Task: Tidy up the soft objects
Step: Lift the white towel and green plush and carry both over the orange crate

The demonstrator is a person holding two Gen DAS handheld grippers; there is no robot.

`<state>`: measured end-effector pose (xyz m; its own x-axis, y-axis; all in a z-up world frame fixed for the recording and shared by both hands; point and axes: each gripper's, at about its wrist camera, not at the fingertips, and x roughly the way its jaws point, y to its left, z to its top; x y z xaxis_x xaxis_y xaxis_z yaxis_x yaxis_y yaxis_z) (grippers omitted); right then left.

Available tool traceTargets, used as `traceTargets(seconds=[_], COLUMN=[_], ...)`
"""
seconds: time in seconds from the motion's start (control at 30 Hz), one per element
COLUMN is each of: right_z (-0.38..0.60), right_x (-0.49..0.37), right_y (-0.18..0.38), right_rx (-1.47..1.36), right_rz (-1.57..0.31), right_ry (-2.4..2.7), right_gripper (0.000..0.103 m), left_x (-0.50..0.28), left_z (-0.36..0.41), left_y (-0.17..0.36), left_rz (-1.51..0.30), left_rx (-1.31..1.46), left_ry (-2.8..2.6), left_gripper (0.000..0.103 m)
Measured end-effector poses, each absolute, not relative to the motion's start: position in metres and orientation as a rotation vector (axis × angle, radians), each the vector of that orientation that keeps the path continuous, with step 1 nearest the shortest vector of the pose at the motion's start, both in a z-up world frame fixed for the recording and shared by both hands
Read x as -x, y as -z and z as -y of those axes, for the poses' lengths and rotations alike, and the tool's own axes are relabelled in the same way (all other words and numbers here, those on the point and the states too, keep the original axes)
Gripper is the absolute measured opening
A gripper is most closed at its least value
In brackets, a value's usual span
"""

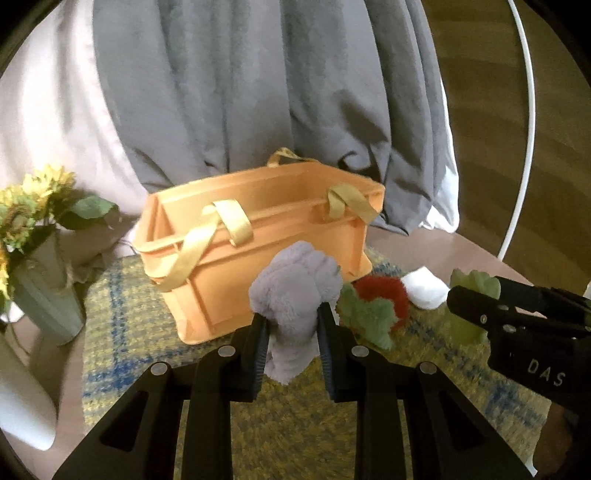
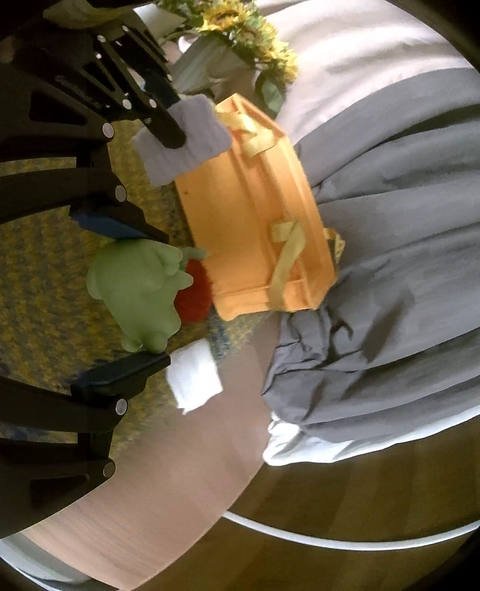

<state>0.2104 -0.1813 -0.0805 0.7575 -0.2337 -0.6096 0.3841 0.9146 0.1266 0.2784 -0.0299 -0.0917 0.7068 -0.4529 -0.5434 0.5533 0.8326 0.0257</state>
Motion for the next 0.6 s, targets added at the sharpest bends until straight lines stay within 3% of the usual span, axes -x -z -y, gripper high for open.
traceTargets(seconds=[0.6], right_z=[0.189], right_x=[-0.219], right_y=[0.023], right_rx=[-0.199], right_rz=[-0.502], right_ry=[0.175], right_gripper=[0.058], left_x=[-0.257], left_z=[0.018], left_y=[0.038], left_rz=[-0.455], left_rx=[-0.115], left_ry=[0.388], left_gripper=[0.025])
